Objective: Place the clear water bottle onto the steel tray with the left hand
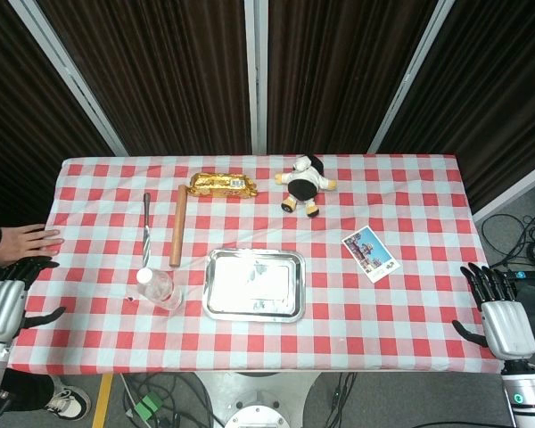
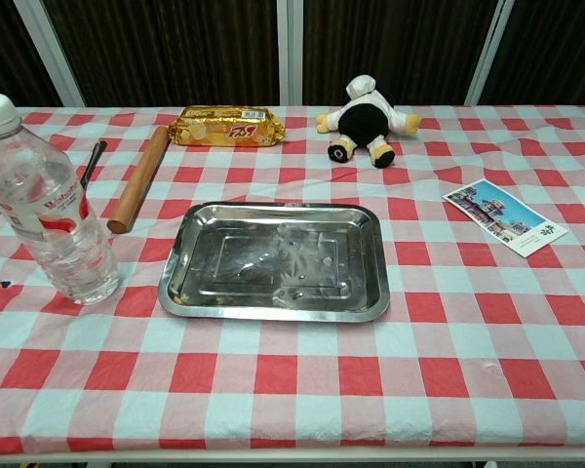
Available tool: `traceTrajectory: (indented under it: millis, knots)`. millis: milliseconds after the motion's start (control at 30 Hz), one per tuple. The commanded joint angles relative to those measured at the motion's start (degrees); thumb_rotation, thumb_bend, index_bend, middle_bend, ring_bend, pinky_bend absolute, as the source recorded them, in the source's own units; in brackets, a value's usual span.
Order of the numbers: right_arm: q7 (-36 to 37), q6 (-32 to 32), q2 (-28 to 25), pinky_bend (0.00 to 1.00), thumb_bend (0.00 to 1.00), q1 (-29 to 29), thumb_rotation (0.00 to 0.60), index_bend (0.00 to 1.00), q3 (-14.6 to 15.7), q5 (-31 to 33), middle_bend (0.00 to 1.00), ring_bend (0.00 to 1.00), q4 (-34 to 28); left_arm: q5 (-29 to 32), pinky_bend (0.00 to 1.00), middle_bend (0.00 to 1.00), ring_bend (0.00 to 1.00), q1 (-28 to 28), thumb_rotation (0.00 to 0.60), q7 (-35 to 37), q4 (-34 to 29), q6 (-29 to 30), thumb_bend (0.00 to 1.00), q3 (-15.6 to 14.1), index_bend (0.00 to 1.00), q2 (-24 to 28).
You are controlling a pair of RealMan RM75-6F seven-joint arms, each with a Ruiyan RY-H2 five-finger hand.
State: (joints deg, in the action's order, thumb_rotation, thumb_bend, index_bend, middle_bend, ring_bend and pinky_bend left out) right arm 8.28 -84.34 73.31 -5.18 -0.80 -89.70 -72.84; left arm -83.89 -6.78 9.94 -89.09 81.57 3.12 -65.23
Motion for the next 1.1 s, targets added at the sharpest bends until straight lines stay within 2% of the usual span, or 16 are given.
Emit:
traceTrajectory:
  millis: [33, 333, 500, 600, 733, 833, 933, 1100]
  knots:
    - [-0.05, -0.01, 0.02, 0.0, 0.12, 0.0, 0.6, 0.06, 0.01, -0.02, 0.05, 0.0, -0.01, 0.08, 0.23, 0.33, 0.2, 0.05, 0.6, 0.22, 0.05, 0.1, 0.12, 0.05, 0.34, -0.08]
    - [0.16, -0.28, -0.05, 0.0, 0.12, 0.07, 0.6, 0.06, -0.09, -0.01, 0.05, 0.0, 0.12, 0.58, 0.23, 0.33, 0.2, -0.02, 0.6, 1.44, -0.38, -0.15, 0.11, 0.3, 0.34, -0.36]
    - [0.19, -0.05, 0.02, 0.0, 0.12, 0.12, 0.6, 0.06, -0.17, 0.36, 0.05, 0.0, 0.36, 1.75, 0.23, 0.33, 0.2, 0.05, 0.6, 4.51, -0.9, -1.31, 0.1, 0.27, 0.34, -1.18]
    - [0.09, 0.15, 0.1, 0.0, 0.12, 0.05, 0.6, 0.06, -0.17, 0.42, 0.05, 0.0, 0.57, 2.54, 0.23, 0.33, 0.2, 0.05, 0.6, 9.45, -1.86, -2.73, 0.08, 0.18, 0.32, -2.17]
    - [0.13, 0.05, 0.19, 0.0, 0.12, 0.09, 0.6, 0.06, -0.26, 0.51, 0.05, 0.0, 0.69, 3.98, 0.22, 0.32, 0.2, -0.68, 0.6, 25.49, -3.55, -7.76, 0.02, 0.22, 0.25, -3.71]
    - [-0.01, 0.33, 0.33, 0.0, 0.12, 0.06, 0.6, 0.06, -0.2, 0.62, 0.05, 0.0, 0.91, 3.34, 0.21, 0.28, 0.19, -1.56, 0.6, 33.36, -2.24, -10.49, 0.0, 0.0, 0.2, -5.26]
    - [-0.16, 0.5, 0.43, 0.0, 0.12, -0.03, 0.6, 0.06, -0.28, 0.73, 0.05, 0.0, 0.99, 2.34, 0.21, 0.24, 0.17, -2.27, 0.6, 36.92, -1.02, -11.65, 0.0, -0.22, 0.17, -6.98]
    - [-0.11, 0.73, 0.49, 0.0, 0.12, -0.05, 0.6, 0.06, -0.34, 0.98, 0.05, 0.0, 1.16, 1.45, 0.21, 0.23, 0.17, -3.1, 0.6, 38.39, -0.76, -12.16, 0.0, -0.24, 0.16, -9.26]
